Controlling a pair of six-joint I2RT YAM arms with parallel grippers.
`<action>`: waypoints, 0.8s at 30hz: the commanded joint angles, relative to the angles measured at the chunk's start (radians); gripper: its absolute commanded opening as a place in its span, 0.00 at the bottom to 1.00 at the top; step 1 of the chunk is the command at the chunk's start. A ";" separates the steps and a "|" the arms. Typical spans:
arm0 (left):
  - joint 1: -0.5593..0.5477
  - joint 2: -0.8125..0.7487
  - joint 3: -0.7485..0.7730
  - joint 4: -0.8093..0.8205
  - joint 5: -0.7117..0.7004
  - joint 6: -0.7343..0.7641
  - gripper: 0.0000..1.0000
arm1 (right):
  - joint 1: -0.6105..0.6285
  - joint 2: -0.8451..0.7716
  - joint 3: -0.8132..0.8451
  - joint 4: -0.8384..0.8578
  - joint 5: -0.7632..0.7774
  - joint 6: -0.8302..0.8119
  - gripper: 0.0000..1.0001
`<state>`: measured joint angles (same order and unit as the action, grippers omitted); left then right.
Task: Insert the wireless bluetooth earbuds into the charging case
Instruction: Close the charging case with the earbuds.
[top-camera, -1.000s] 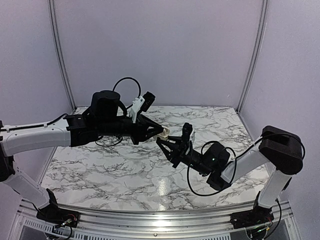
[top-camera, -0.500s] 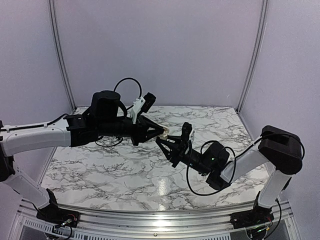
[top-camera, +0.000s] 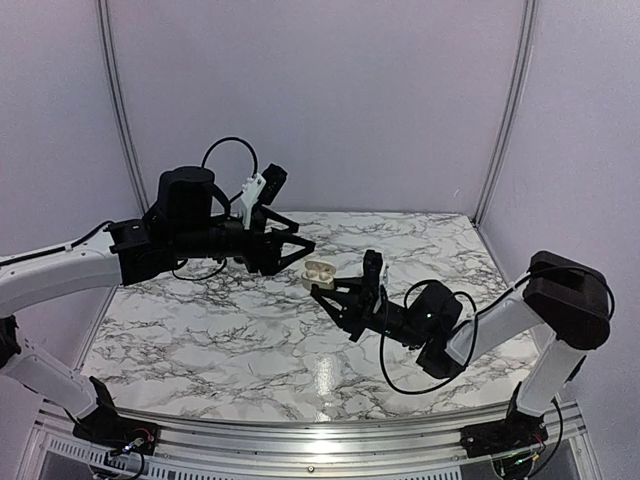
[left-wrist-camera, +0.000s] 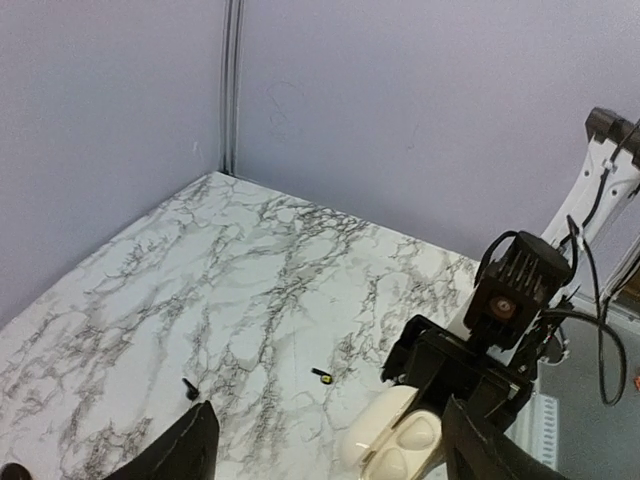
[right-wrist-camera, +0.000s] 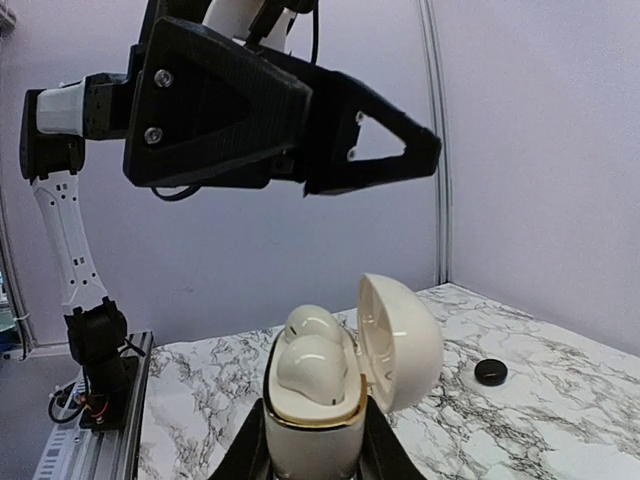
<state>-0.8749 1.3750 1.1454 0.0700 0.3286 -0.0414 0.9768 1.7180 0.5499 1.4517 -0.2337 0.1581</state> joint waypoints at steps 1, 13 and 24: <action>0.034 -0.064 -0.020 -0.009 -0.036 0.012 0.92 | -0.034 -0.066 0.004 -0.086 -0.163 0.015 0.00; 0.073 -0.111 -0.161 0.123 -0.068 -0.044 0.99 | -0.095 -0.176 0.074 -0.424 -0.535 -0.002 0.00; 0.048 -0.020 -0.147 0.054 0.041 0.035 0.99 | -0.096 -0.231 0.120 -0.609 -0.629 -0.053 0.00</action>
<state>-0.8124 1.3369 0.9825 0.1295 0.3149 -0.0341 0.8867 1.5105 0.6250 0.9245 -0.8177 0.1371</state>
